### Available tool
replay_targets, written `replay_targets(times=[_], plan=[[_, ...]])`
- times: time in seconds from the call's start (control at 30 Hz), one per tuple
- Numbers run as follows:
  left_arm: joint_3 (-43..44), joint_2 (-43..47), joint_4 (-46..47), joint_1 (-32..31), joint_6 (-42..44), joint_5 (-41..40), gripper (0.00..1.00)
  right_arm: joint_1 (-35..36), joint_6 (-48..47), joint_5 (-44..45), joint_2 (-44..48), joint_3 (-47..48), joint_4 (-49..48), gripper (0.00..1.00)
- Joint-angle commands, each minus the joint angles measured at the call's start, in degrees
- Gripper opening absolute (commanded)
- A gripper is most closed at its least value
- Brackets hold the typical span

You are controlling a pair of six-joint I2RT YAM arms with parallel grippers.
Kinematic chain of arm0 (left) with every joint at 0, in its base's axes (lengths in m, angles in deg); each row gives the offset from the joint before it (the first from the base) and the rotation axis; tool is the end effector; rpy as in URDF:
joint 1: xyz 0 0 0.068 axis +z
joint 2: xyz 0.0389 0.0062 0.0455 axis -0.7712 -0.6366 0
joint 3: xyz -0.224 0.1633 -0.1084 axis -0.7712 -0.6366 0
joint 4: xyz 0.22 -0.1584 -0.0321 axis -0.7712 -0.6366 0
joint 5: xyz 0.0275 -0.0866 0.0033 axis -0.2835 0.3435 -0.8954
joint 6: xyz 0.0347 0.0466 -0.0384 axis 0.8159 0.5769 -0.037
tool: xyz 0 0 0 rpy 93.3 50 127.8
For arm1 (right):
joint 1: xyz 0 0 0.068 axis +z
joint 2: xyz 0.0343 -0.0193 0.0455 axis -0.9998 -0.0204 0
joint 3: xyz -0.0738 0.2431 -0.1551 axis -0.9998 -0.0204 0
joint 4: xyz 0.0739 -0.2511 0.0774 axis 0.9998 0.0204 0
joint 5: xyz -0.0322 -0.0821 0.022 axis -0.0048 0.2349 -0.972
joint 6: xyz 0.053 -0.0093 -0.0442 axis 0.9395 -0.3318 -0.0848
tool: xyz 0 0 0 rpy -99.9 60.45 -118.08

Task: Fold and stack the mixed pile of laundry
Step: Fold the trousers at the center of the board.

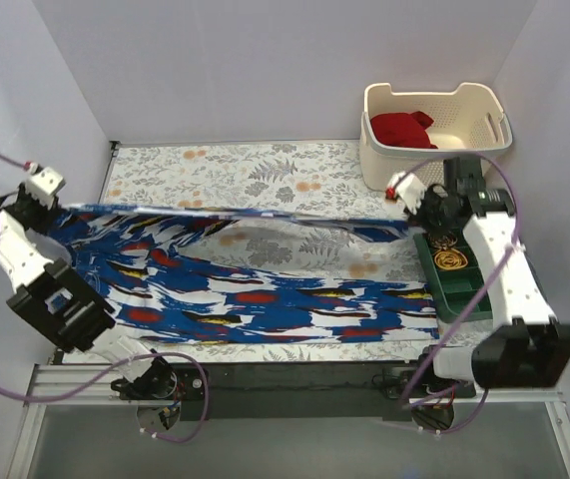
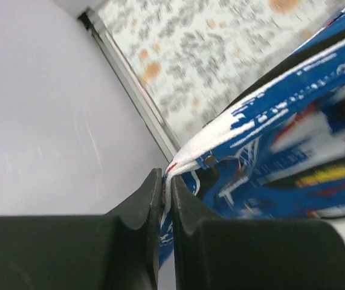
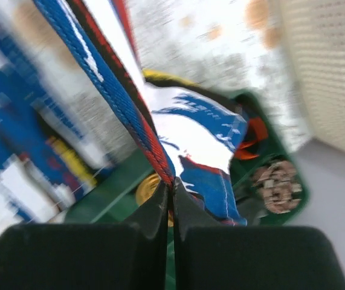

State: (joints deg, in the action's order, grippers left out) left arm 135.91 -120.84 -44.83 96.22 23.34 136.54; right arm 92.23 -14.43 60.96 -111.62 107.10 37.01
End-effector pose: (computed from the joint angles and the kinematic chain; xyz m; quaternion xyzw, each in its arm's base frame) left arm 0.3016 0.2464 0.3459 0.0590 0.8697 -0.1379 0.4703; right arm 0.2972 0.0254 0.3485 -0.4917 0.8152 -0.0745 0.2969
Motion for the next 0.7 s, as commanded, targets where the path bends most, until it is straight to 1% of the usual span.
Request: replay_targets(times=[0.0,0.03,0.07,0.1,0.13,0.17,0.2,0.23,0.27,0.33,0.37,0.43,0.47,0.53,0.57,0.6,0.63,0.67], plan=[[-16.1,9.1,-9.3,14.4,27.2,3.4,0.00,-2.0,-14.3,-1.5,14.7,-19.0,2.3,0.01],[-18.1,9.8,-11.1,18.1,31.4,1.9,0.00,-2.0,-16.4,-1.4,20.2,-26.4,2.4,0.01],[-20.2,9.7,-14.6,19.8,35.6,0.5,0.00,-1.8,-19.4,-0.5,22.6,-30.3,2.1,0.01],[-23.8,9.6,-15.2,21.1,38.0,-1.1,0.00,-1.8,-20.5,-0.1,24.4,-33.2,1.8,0.01],[-26.2,9.7,-14.8,21.9,39.9,-4.6,0.00,-1.9,-21.1,0.4,26.6,-35.8,1.1,0.01],[-28.6,9.9,-11.8,22.6,39.9,-6.5,0.00,-1.9,-21.6,1.4,26.9,-40.1,-0.4,0.01],[-31.0,10.3,-9.4,22.6,39.7,-9.0,0.00,-1.9,-21.5,1.7,26.9,-41.3,-1.0,0.01],[-36.7,10.8,-7.5,22.6,41.2,-13.3,0.00,-1.9,-21.2,1.9,25.6,-42.2,-1.5,0.01],[-39.1,11.7,-4.5,22.6,42.3,-15.9,0.00,-1.9,-20.9,2.3,24.7,-42.7,-2.5,0.01],[-46.0,12.5,-0.5,22.6,43.3,-19.0,0.00,-1.9,-20.0,3.1,21.1,-43.6,-3.5,0.01],[-48.2,14.1,3.5,22.4,43.8,-20.5,0.00,-1.8,-19.5,3.9,19.7,-43.7,-4.2,0.01],[-51.0,15.5,7.3,20.9,43.0,-21.5,0.00,-1.6,-17.6,4.4,15.4,-43.1,-4.0,0.01],[-52.6,16.1,10.2,20.0,39.9,-22.1,0.00,-1.4,-17.3,4.5,14.2,-42.9,-4.0,0.01],[-52.7,16.6,11.3,17.7,36.1,-23.1,0.00,-1.0,-16.6,4.7,12.0,-42.3,-4.1,0.01],[-52.5,16.6,12.6,13.7,31.1,-24.0,0.00,-0.8,-16.3,4.5,11.2,-42.2,-4.0,0.01],[-52.5,16.4,14.1,11.4,27.3,-26.2,0.00,-0.3,-16.0,4.5,10.3,-42.2,-4.1,0.01],[-52.4,16.1,15.5,8.8,24.4,-27.1,0.00,0.1,-15.1,4.5,9.7,-41.8,-4.0,0.01],[-52.1,15.6,17.4,4.4,22.2,-27.7,0.00,0.7,-14.6,4.2,9.3,-41.5,-3.8,0.01]])
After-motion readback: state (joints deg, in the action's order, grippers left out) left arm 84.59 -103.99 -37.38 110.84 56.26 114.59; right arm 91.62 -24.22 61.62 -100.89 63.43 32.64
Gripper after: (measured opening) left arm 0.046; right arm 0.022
